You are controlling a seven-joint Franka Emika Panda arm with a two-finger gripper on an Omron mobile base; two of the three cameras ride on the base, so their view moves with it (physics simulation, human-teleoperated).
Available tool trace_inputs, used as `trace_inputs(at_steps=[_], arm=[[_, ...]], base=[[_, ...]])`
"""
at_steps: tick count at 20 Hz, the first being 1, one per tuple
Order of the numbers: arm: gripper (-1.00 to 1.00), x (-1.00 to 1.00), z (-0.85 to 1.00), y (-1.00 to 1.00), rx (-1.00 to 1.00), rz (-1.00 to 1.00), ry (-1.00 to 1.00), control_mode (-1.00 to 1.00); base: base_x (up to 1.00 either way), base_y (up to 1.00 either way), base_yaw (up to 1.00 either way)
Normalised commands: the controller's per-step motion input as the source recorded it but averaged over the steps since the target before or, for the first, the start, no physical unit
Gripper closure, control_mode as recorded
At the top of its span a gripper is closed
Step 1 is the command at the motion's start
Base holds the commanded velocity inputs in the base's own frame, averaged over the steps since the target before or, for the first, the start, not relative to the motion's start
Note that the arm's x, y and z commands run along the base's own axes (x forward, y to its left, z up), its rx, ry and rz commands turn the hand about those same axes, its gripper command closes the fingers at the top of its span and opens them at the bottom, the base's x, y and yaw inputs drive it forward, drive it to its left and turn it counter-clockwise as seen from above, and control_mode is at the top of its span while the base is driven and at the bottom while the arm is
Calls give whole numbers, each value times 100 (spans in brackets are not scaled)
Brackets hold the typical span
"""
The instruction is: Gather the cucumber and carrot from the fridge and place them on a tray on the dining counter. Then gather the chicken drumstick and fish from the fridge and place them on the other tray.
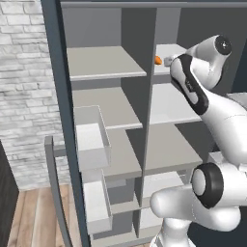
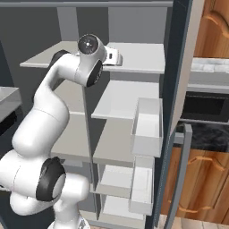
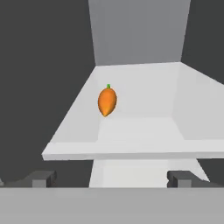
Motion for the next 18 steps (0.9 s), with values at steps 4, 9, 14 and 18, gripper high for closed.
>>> trace_inputs(at_steps=[4,9,14,18], arm=[[-100,84,0,0,0,6,10,-100],[-100,67,-3,0,0,14,2,-100],[-100,71,-5,0,0,12,2,-100],[-100,71,-10,6,-2,7,10,-100]], base=[[0,0,0],[0,0,0],[0,0,0],[0,0,0]])
